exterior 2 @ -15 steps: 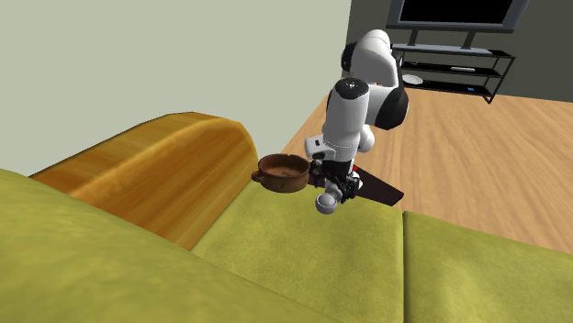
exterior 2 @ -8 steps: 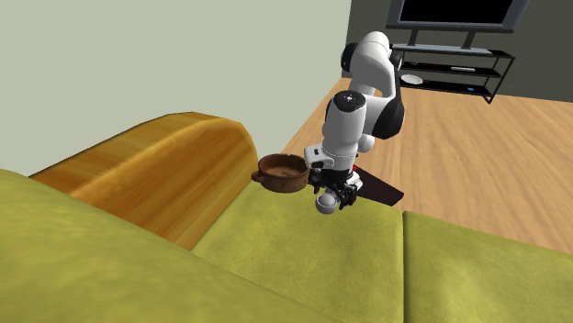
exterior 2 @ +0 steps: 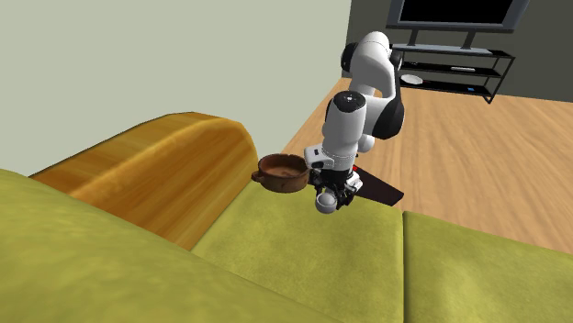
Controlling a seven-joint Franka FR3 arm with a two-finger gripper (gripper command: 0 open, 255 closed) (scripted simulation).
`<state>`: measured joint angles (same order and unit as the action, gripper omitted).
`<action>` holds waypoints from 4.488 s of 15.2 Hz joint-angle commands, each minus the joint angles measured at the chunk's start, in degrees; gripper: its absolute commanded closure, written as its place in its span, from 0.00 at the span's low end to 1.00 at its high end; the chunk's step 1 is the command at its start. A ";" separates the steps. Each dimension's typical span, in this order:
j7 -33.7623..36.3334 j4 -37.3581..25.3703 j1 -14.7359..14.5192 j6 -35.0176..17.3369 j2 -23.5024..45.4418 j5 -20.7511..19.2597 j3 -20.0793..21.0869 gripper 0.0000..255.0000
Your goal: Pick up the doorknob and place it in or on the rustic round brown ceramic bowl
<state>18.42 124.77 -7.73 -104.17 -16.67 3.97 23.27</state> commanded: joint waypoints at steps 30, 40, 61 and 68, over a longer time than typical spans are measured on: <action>-0.27 -18.25 0.61 17.73 0.59 -0.71 -0.97 1.00; -6.14 -21.48 2.74 21.56 0.02 -2.08 -4.94 1.00; -24.55 -14.11 9.52 13.52 0.11 -6.89 -17.16 1.00; -24.32 -9.49 9.48 9.41 -0.40 -6.84 -17.17 1.00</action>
<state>-5.92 114.93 1.74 -94.44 -17.02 -2.87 6.10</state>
